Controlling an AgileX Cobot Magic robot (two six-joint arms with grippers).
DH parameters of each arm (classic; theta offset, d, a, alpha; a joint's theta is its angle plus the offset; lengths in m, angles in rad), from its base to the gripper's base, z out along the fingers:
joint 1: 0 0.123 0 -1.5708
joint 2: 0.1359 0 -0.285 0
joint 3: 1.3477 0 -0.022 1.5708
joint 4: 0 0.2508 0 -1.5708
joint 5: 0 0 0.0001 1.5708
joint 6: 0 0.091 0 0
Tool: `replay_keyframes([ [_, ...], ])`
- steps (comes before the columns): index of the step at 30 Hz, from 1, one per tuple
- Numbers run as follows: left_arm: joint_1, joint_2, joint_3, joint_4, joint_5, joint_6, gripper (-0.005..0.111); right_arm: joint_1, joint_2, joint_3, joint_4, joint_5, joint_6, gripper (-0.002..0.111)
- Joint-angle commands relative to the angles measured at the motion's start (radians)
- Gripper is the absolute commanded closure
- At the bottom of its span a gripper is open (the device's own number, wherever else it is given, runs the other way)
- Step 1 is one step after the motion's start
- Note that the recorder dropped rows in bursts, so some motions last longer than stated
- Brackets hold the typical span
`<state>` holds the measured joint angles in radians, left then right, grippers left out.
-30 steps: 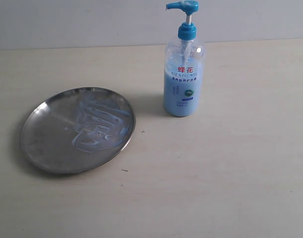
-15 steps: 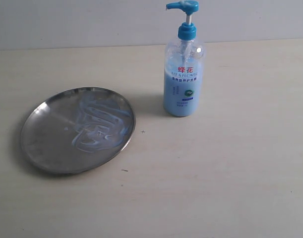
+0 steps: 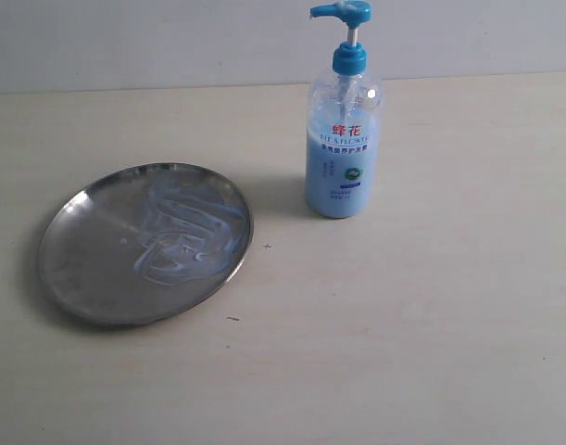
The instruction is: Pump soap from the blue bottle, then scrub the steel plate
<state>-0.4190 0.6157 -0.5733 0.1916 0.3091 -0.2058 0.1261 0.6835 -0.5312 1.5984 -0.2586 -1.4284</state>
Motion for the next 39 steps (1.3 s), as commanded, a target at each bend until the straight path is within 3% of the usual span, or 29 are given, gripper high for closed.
replay_keyframes([
  [1,0.001,-0.034,0.005,0.004,0.006,-0.007,0.107,-0.004,-0.008,0.005,-0.004,0.002,0.001,0.108],
  [5,0.079,-0.128,0.036,-0.043,0.042,-0.014,0.107,-0.004,-0.008,0.005,-0.004,0.002,-0.001,0.108],
  [9,0.223,-0.243,0.122,-0.138,0.041,-0.032,0.107,-0.004,-0.008,0.005,-0.004,0.002,-0.001,0.108],
  [13,0.292,-0.337,0.216,-0.2,0.037,-0.033,0.107,-0.004,-0.008,0.005,-0.004,0.0,0.001,0.108],
  [28,0.304,-0.451,0.428,-0.235,-0.006,-0.033,0.107,-0.004,-0.008,0.005,-0.004,-0.025,0.001,0.108],
  [39,0.304,-0.588,0.573,-0.225,-0.104,0.128,0.107,-0.004,-0.008,0.005,-0.002,-0.025,0.001,0.108],
])
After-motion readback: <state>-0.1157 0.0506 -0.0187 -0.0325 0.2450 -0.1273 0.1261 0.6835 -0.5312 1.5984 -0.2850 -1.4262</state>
